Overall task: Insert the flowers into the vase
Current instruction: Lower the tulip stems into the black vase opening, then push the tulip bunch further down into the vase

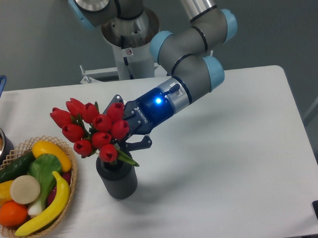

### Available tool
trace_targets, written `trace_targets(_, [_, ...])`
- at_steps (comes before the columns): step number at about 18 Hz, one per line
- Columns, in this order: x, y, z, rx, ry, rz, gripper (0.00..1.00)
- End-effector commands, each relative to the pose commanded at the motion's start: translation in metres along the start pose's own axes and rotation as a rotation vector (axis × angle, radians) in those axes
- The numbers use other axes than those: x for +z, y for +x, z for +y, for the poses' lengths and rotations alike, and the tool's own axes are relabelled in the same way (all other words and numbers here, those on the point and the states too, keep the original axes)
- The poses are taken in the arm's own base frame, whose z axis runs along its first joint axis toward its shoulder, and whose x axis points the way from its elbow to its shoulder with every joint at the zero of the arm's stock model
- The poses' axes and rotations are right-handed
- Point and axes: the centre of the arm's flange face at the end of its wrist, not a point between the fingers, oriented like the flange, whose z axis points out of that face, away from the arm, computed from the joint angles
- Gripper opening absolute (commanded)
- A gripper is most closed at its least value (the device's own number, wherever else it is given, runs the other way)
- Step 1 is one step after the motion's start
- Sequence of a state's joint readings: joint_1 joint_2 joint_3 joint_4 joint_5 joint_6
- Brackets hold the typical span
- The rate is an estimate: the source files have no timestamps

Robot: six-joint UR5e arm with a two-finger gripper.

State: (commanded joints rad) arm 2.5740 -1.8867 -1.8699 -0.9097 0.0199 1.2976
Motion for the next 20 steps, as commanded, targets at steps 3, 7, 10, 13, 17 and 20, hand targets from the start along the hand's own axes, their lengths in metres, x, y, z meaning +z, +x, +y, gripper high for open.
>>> trace_targets(3, [-0.001,0.0,0.008,-0.002,-0.006,-0.003,0.41])
trace_targets(7, [-0.002,-0.003,0.013,-0.009,-0.009,-0.007,0.41])
trace_targets(10, [-0.004,-0.009,0.022,-0.006,-0.009,-0.009,0.41])
trace_targets(13, [-0.004,-0.013,0.034,0.0,-0.011,-0.009,0.41])
trace_targets(17, [-0.004,-0.012,0.037,-0.006,-0.012,-0.01,0.41])
trace_targets(20, [-0.005,-0.013,0.042,-0.011,-0.049,-0.019,0.41])
